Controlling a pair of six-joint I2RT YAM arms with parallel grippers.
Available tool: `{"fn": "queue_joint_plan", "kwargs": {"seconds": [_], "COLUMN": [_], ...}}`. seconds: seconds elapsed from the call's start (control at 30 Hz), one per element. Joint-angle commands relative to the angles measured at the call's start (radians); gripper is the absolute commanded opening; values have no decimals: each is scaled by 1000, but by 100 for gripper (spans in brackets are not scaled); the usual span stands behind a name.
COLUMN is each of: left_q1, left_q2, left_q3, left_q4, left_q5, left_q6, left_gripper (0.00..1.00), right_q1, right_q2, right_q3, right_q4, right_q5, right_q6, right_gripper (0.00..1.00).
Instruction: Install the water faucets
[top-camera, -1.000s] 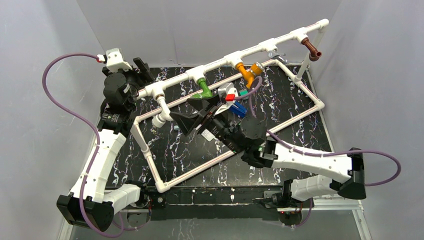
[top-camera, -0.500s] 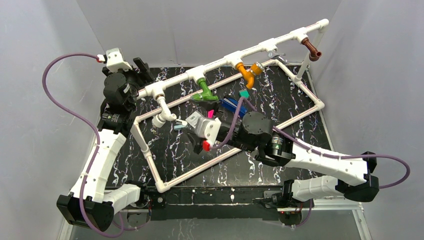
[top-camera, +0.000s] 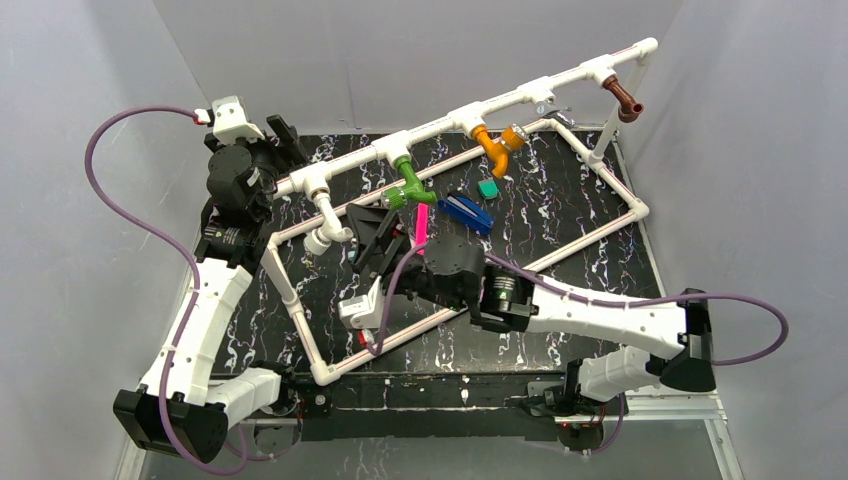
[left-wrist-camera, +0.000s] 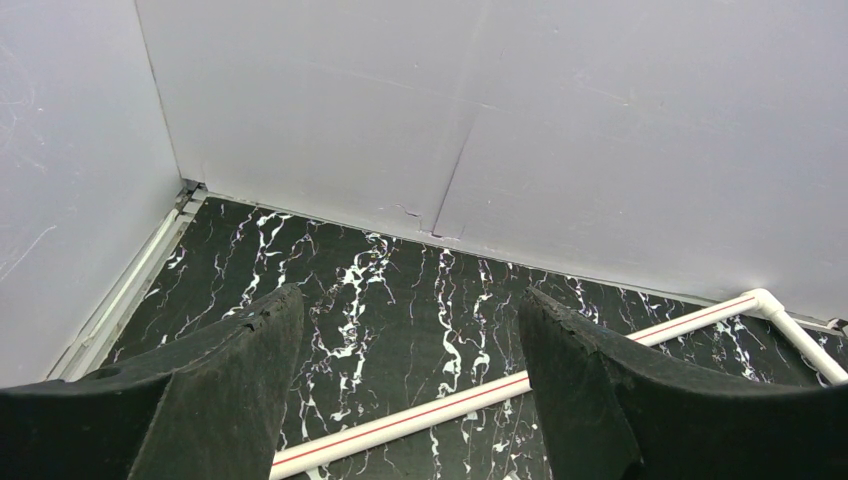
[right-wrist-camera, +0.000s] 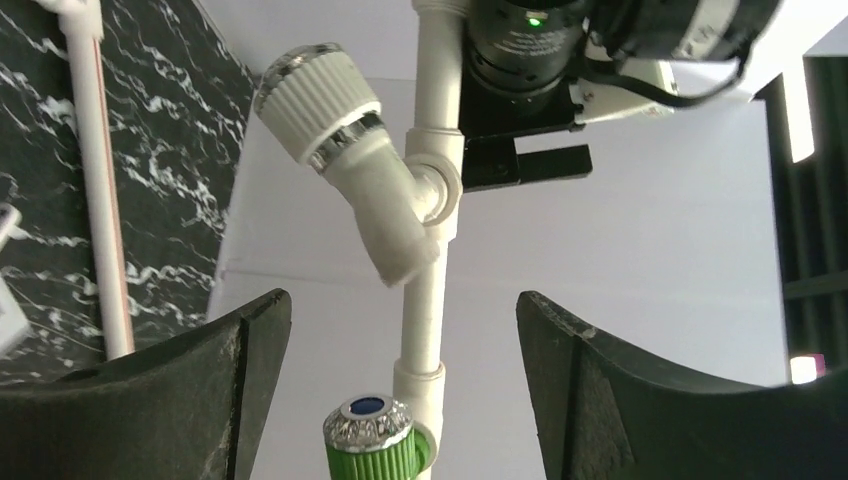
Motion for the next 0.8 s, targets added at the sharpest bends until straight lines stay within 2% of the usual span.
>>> {"fn": "queue_joint_plan", "kwargs": {"seconds": [0.0, 0.43, 0.77], "left_q1": [8, 8, 8], "left_q2": [131, 128, 129], "left_q3": [-133, -130, -131], "left_q4": [-337, -337, -338], "left_q5": [-13, -11, -7], "left_q6": [2, 3, 2], "left_gripper": [76, 76, 76], "right_q1": [15, 34, 36], "right_q2": [36, 149, 194], "right_q3": [51, 141, 169], "right_q4": [80, 36, 7], "right_q5": [53, 103, 110], "right_q6": [-216, -362, -363], "right_gripper": [88, 80, 71]}}
